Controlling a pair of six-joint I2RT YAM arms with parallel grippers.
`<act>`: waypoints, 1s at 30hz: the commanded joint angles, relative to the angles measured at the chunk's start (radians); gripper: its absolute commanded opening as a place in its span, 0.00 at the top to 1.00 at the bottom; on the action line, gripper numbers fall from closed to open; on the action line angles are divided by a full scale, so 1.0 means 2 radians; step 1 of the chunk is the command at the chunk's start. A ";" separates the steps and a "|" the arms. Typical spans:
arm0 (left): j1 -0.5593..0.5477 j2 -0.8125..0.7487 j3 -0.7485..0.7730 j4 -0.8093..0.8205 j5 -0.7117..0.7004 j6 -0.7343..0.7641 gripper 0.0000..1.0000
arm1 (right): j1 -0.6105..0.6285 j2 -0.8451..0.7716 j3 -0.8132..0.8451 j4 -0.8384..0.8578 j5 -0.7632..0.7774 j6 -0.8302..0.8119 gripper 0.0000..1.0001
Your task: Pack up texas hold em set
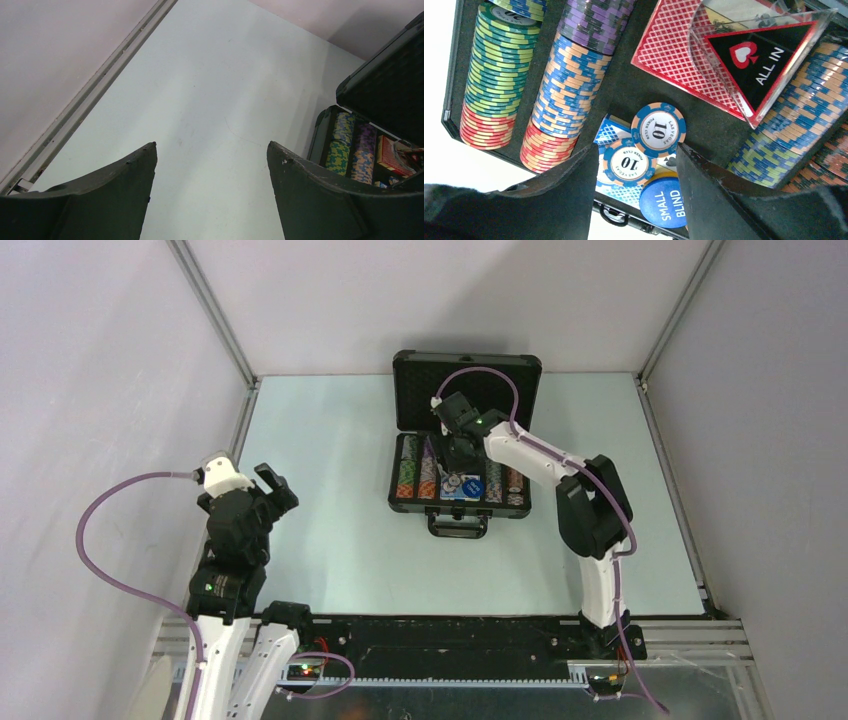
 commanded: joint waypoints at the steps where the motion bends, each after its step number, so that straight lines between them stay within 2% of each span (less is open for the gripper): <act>1: 0.004 -0.001 -0.003 0.012 0.003 0.012 0.14 | -0.005 0.010 0.020 0.011 -0.022 -0.006 0.38; 9: 0.004 -0.002 -0.003 0.012 0.003 0.012 0.14 | -0.006 0.004 0.010 0.012 -0.027 -0.005 0.42; 23: 0.004 -0.003 -0.004 0.012 0.002 0.013 0.14 | -0.012 0.003 -0.004 0.018 -0.020 -0.007 0.58; 30: 0.004 -0.002 -0.004 0.012 0.002 0.012 0.14 | -0.018 -0.001 -0.007 0.037 -0.009 -0.003 0.60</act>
